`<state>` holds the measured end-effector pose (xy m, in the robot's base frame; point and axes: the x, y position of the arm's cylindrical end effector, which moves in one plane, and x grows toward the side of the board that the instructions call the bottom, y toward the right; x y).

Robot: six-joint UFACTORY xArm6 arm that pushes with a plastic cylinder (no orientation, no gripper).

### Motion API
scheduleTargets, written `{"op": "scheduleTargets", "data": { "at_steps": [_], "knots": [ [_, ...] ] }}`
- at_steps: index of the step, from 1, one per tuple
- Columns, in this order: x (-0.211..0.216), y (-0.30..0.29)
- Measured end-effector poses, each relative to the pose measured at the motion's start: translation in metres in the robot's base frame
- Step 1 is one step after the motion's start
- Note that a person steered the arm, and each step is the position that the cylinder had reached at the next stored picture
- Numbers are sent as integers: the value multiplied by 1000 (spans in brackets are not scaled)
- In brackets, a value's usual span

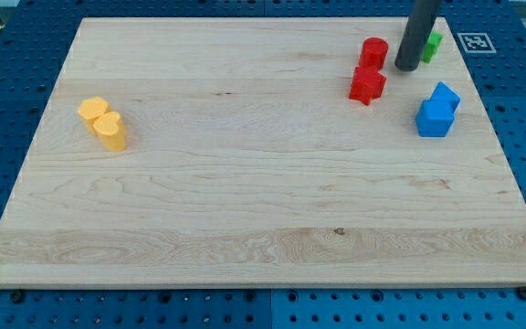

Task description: Place the red star below the red circle

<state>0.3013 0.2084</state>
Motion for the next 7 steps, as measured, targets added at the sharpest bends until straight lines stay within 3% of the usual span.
{"op": "scheduleTargets", "data": {
  "at_steps": [2,3,4,7],
  "knots": [
    [-21,-57],
    [-18,-56],
    [14,-46],
    [27,-47]
  ]
}}
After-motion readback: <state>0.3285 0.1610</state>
